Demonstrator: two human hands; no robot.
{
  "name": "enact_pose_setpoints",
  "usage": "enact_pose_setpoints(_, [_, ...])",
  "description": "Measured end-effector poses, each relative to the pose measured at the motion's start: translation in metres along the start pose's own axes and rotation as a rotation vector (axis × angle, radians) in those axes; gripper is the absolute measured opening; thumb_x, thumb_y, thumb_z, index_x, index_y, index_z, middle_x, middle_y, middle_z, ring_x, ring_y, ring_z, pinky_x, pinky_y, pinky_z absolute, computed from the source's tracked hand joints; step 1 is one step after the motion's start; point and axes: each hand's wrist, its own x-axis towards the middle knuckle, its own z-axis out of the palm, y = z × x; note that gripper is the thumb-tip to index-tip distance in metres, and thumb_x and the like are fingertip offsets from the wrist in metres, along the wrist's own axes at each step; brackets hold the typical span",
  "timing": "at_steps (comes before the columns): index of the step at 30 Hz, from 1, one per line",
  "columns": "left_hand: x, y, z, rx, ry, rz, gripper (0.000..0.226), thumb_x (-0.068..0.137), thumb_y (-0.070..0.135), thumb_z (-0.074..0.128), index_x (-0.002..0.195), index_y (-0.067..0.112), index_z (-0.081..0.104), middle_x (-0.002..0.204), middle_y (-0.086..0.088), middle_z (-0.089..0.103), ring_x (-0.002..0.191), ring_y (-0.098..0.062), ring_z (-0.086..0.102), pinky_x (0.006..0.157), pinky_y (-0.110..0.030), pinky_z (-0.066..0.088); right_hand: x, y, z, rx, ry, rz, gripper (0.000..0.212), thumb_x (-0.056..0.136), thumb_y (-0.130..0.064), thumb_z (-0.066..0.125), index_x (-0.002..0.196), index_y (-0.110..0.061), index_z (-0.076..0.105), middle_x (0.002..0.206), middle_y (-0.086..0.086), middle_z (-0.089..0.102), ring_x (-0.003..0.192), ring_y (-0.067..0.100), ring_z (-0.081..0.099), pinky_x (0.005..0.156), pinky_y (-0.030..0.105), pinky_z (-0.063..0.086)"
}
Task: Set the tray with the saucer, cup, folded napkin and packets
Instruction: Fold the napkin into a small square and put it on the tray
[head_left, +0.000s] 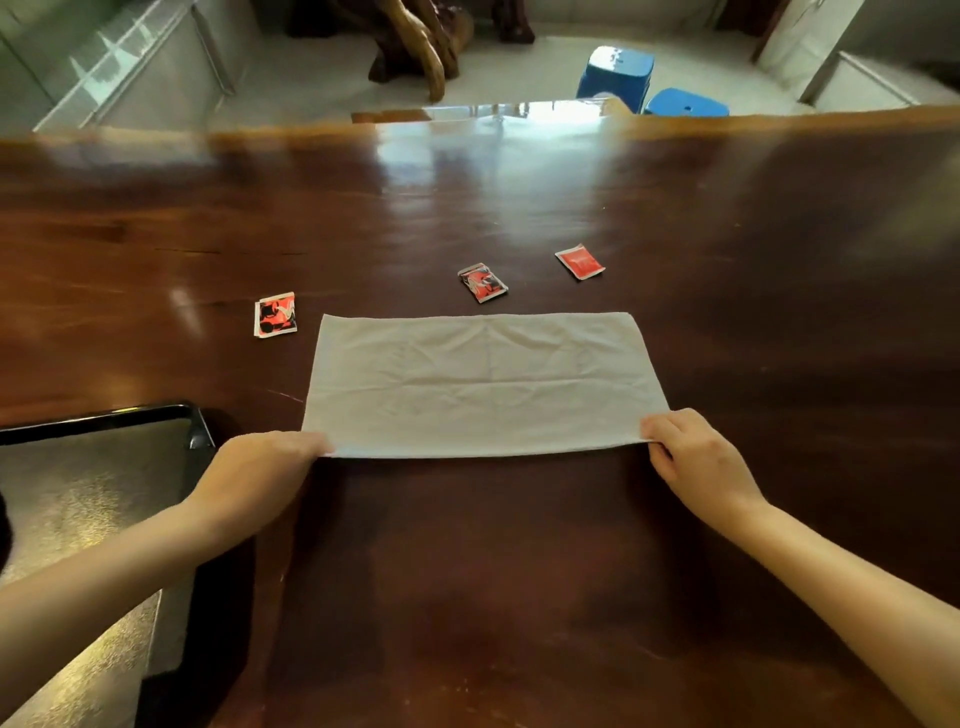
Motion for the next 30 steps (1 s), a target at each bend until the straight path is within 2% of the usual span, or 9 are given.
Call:
enact_pose_setpoints(2, [-0.001,-0.007,-0.009,-0.126,-0.044,-0.033,0.019,0.082,0.004,0.065,0.091,0.018,0.074,0.082,-0.002,0.076,0.077,-0.027,0.072,0.063,-0.035,0.055,0.004,0.008,-0.008,0.166,-0.052,0.077,0.010,0.081,-0.001,0.065,0.088,-0.009,0.066,0.082,0.004,0.063,0.077,0.021,0.060,0.067,0.029,0.050])
enact_pose_setpoints(4, [0.000,-0.014,-0.021,-0.324,-0.041,-0.079,0.012,0.082,0.008,0.068,0.087,0.018,0.074,0.079,0.006,0.075,0.077,-0.016,0.071,0.064,-0.028,0.050,0.010,0.015,-0.019,0.308,-0.079,0.158,0.008,0.084,-0.009,0.065,0.087,-0.017,0.066,0.079,-0.004,0.064,0.075,0.014,0.061,0.065,0.019,0.046])
enact_pose_setpoints(7, [0.005,-0.025,-0.035,-0.613,-0.021,-0.270,0.009,0.083,0.016,0.068,0.078,0.022,0.073,0.078,0.014,0.072,0.074,-0.002,0.064,0.067,-0.019,0.045,0.024,0.022,-0.033,0.516,-0.052,0.291,0.002,0.083,-0.020,0.067,0.082,-0.023,0.067,0.077,-0.005,0.067,0.071,0.011,0.062,0.063,0.020,0.047])
enact_pose_setpoints(10, [0.018,-0.031,-0.037,-0.827,0.058,-0.455,0.009,0.085,0.025,0.065,0.081,0.020,0.072,0.081,0.004,0.071,0.077,-0.009,0.062,0.071,-0.024,0.043,0.045,0.022,-0.037,0.692,0.048,0.386,0.002,0.082,-0.025,0.068,0.080,-0.025,0.067,0.078,0.001,0.067,0.072,0.011,0.060,0.063,0.018,0.047])
enact_pose_setpoints(14, [0.051,-0.024,-0.022,-0.984,0.219,-0.605,0.019,0.092,0.026,0.055,0.089,0.012,0.067,0.089,-0.007,0.066,0.081,-0.020,0.058,0.072,-0.034,0.046,0.085,0.014,-0.025,0.747,0.192,0.481,0.018,0.087,-0.027,0.061,0.085,-0.009,0.063,0.082,0.017,0.063,0.075,0.019,0.056,0.064,0.035,0.045])
enact_pose_setpoints(17, [0.083,-0.018,-0.004,-0.830,0.318,-0.673,0.025,0.096,0.025,0.047,0.090,0.005,0.061,0.087,-0.014,0.060,0.080,-0.029,0.052,0.069,-0.038,0.037,0.112,0.009,-0.008,0.623,0.282,0.541,0.028,0.090,-0.026,0.054,0.081,0.001,0.055,0.072,0.015,0.053,0.069,0.020,0.048,0.058,0.032,0.036])
enact_pose_setpoints(21, [0.114,-0.017,0.019,-0.658,0.340,-0.734,0.024,0.098,0.027,0.040,0.089,0.010,0.052,0.082,-0.011,0.057,0.073,-0.027,0.048,0.064,-0.035,0.032,0.136,0.006,0.015,0.426,0.299,0.613,0.022,0.095,-0.028,0.045,0.087,-0.010,0.053,0.079,0.003,0.057,0.073,0.020,0.053,0.061,0.031,0.037])
enact_pose_setpoints(25, [0.125,-0.017,0.040,-0.361,0.300,-0.712,0.026,0.099,0.028,0.034,0.094,0.009,0.050,0.088,-0.021,0.063,0.078,-0.044,0.056,0.063,-0.039,0.034,0.148,0.010,0.035,0.179,0.230,0.608,0.024,0.098,-0.029,0.040,0.088,-0.009,0.051,0.082,0.012,0.062,0.074,0.032,0.058,0.060,0.034,0.039])
enact_pose_setpoints(30, [0.127,-0.014,0.047,-0.169,0.312,-0.653,0.027,0.099,0.024,0.036,0.098,0.003,0.051,0.097,-0.023,0.061,0.077,-0.049,0.059,0.060,-0.042,0.033,0.142,0.012,0.055,-0.068,0.211,0.570,0.023,0.097,-0.025,0.041,0.095,-0.004,0.049,0.087,0.018,0.065,0.076,0.040,0.063,0.059,0.038,0.041])
